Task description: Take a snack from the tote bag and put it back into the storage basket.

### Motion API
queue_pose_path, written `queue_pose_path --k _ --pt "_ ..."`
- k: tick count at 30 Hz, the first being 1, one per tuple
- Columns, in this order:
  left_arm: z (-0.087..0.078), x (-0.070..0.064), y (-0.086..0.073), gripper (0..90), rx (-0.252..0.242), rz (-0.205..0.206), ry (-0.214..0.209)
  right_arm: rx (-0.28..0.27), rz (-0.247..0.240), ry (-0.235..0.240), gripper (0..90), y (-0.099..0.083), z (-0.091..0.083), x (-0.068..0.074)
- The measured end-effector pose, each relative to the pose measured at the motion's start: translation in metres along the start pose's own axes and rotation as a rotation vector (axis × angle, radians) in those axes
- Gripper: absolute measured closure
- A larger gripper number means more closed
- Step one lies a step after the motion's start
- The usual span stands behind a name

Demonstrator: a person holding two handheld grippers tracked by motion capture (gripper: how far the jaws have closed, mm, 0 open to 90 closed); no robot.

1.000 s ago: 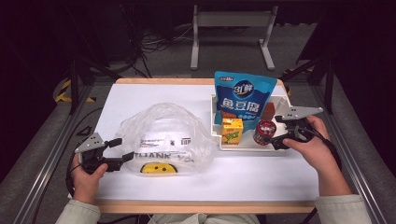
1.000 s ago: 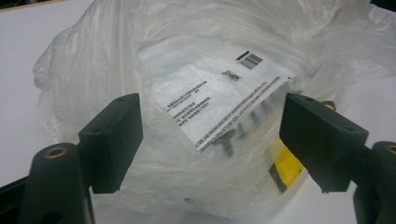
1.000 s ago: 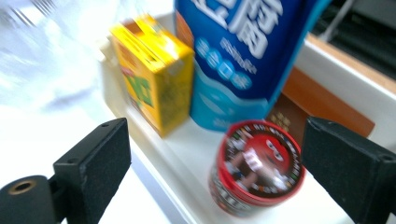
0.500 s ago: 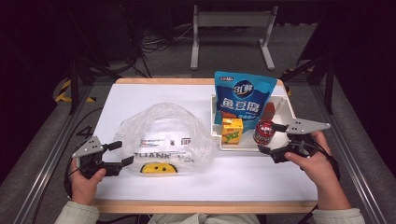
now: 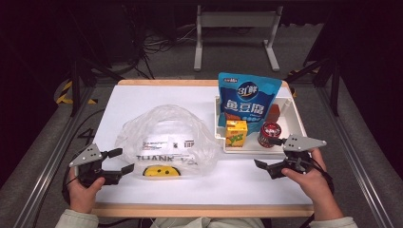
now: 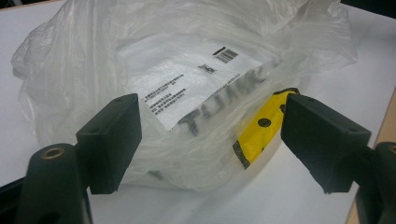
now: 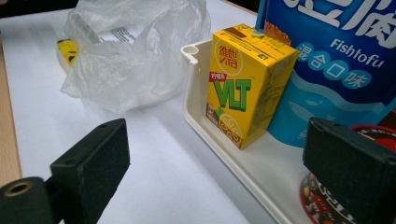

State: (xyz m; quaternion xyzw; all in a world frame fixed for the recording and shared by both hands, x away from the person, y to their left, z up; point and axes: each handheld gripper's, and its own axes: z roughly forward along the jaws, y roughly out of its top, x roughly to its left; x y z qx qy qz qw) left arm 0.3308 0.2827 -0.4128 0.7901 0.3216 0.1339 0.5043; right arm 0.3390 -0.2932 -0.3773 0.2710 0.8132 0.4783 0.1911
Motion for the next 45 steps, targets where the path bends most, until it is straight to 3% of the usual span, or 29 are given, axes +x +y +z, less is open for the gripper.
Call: queue_pose_path --k 4,15,23,27,45 --pt "-0.001 0.0 0.0 21.0 -0.001 -0.001 -0.004 0.007 0.009 -0.005 8.3 -0.006 0.005 0.004" --pt "0.0 0.0 0.001 21.0 0.001 0.014 -0.009 0.101 0.038 -0.005 9.5 -0.029 0.024 0.009" --pt "0.001 0.001 0.0 21.0 0.005 0.011 -0.016 0.171 0.062 0.027 9.5 -0.044 0.035 0.014" --pt "0.002 0.001 0.0 21.0 0.009 0.012 -0.014 0.202 0.053 0.014 9.4 -0.048 0.038 0.013" --pt "0.007 0.001 -0.002 21.0 0.035 0.007 -0.019 0.202 0.05 -0.008 9.4 -0.051 0.042 0.013"
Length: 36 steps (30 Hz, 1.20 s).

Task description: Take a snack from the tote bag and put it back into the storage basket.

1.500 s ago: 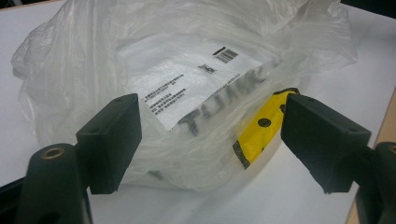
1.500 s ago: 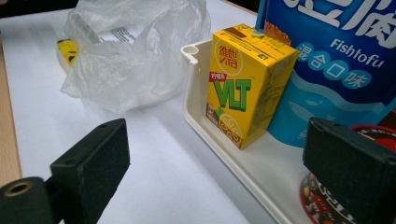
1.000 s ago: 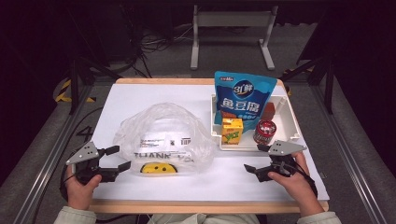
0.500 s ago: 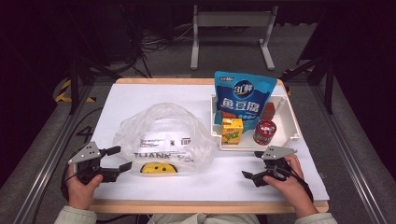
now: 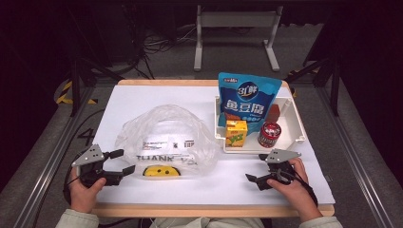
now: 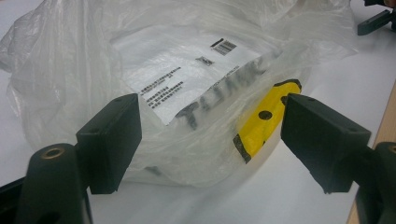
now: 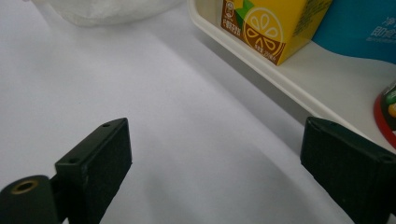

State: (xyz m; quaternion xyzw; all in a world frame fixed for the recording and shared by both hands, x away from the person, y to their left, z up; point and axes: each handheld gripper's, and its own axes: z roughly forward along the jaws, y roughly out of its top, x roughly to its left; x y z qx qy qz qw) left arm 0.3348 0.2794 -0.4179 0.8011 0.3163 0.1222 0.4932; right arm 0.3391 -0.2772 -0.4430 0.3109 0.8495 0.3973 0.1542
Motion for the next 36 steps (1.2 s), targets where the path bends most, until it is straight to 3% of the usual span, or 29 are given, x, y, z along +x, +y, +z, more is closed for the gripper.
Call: queue_pose_path --k 36 --pt "0.0024 -0.0004 0.0009 21.0 0.004 0.004 -0.006 -0.019 -0.006 0.001 8.1 -0.0023 -0.0023 -0.0004"
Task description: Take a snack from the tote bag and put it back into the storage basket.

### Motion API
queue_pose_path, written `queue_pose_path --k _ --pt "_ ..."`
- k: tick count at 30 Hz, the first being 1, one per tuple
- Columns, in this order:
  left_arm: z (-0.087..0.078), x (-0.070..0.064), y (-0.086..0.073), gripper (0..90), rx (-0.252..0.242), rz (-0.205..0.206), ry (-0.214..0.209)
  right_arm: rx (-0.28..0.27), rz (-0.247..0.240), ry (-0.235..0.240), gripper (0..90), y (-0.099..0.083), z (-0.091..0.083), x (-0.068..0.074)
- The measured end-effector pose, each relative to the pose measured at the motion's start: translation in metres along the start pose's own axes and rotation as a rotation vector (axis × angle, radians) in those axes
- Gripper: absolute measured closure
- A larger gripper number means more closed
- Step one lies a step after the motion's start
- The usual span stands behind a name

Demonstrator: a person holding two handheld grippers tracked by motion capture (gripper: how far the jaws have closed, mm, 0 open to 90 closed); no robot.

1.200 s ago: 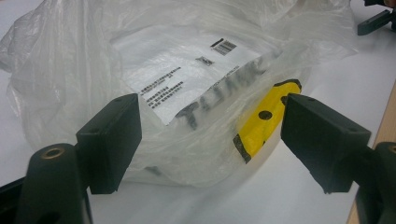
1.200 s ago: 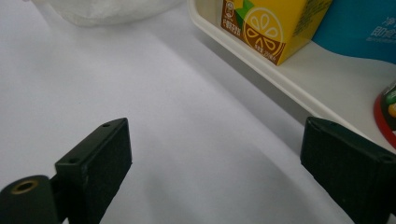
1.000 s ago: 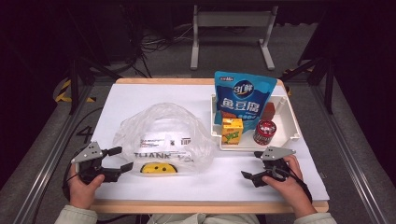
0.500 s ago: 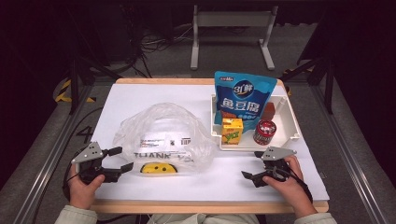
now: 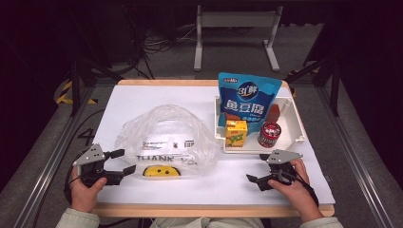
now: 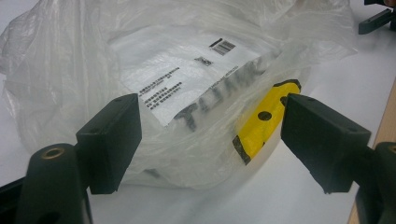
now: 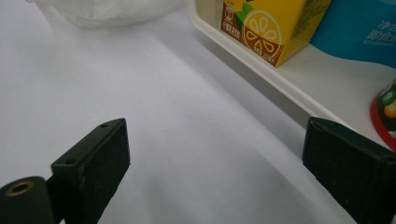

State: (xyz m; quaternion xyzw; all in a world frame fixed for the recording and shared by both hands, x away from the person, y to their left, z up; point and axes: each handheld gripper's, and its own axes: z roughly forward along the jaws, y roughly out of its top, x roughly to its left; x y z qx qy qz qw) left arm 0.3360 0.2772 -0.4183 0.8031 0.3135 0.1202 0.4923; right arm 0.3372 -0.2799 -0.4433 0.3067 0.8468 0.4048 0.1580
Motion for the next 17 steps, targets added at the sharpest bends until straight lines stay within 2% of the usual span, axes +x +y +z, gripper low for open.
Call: queue_pose_path --k 17 --pt "0.0001 0.0005 -0.0001 20.9 -0.002 0.001 0.002 -0.001 -0.009 0.004 7.2 0.0002 -0.0002 0.0005"
